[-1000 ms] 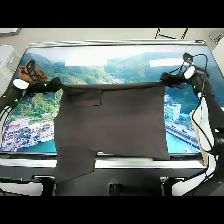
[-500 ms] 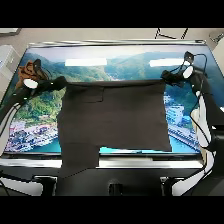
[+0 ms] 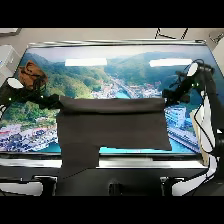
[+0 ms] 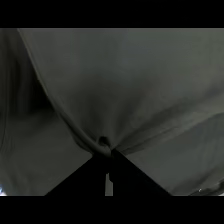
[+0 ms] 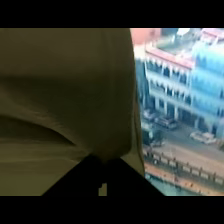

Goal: Fold the clothes and pants, and hang the long-sleeved shirts on hangers.

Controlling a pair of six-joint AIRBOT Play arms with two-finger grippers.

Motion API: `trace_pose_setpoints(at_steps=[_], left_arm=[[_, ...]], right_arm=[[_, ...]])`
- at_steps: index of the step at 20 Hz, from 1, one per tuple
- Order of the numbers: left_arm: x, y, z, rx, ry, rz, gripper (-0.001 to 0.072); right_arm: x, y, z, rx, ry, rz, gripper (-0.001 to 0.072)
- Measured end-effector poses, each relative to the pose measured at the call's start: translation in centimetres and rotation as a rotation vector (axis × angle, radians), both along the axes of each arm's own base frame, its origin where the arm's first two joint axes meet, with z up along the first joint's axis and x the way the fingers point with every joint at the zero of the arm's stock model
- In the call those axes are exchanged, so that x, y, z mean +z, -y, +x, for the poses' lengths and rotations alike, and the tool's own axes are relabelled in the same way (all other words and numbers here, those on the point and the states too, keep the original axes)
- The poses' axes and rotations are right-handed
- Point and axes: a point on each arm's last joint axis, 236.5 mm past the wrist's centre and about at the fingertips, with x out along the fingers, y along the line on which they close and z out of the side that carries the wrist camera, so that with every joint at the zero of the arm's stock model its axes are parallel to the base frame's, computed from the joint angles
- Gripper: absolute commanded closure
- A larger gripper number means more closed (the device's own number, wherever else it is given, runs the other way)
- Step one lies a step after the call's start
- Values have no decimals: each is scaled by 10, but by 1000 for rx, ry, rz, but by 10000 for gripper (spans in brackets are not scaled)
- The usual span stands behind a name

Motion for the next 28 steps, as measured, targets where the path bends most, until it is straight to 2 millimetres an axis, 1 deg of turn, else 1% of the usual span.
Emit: trace_pose_setpoints(at_steps=[1,4,7,9,10,11,12,13,14,15,16,17,18,19,20,21,22,23,24,26,27,28], left_arm=[[-4,-4,-7,-10,-24,19,686],[-17,-11,-22,-17,-86,51,686],[-30,-13,-37,-23,-138,64,686],[-36,-14,-42,-19,-158,67,683],[-38,-15,-43,-16,-162,69,627],[-39,-15,-44,-15,-165,71,391],[-40,-17,-45,-15,-167,77,206],[-39,-18,-43,-10,-163,76,204],[-33,-18,-42,-8,-158,69,205],[-26,-22,-40,-4,-150,63,207],[-18,-28,-39,3,-141,64,216],[-9,-35,-40,13,-139,62,217],[-1,-41,-45,22,-140,58,242],[6,-47,-52,32,-144,54,284],[10,-53,-63,38,-155,53,284],[10,-56,-79,46,-170,51,284],[7,-55,-96,46,-188,41,284],[1,-52,-119,49,-215,30,311],[-8,-48,-140,53,-233,26,400],[-26,-35,-180,52,-264,4,395],[-35,-28,-194,52,-270,-2,371],[-42,-22,-208,47,-279,-13,288]], right_arm=[[-4,-1,-10,7,-41,4,679],[-12,-3,-33,21,-128,13,679],[-21,-4,-47,31,-183,20,679],[-26,-5,-53,31,-202,23,677],[-28,-5,-53,34,-202,25,648],[-29,-6,-53,32,-199,27,491],[-30,-5,-51,34,-191,24,337],[-29,-4,-50,34,-185,20,231],[-25,-4,-47,35,-170,19,174],[-17,-3,-45,44,-156,20,149],[-8,0,-43,44,-138,23,149],[3,8,-42,26,-117,20,149],[12,18,-45,2,-109,14,149],[20,28,-49,-29,-105,12,149],[27,39,-58,-64,-110,15,149],[33,49,-70,-98,-118,18,150],[35,57,-82,-134,-126,20,150],[36,63,-97,-164,-136,25,151],[35,66,-108,-184,-135,28,151],[30,67,-129,-206,-132,33,152],[27,66,-137,-215,-129,37,152],[24,65,-143,-218,-130,41,153]])
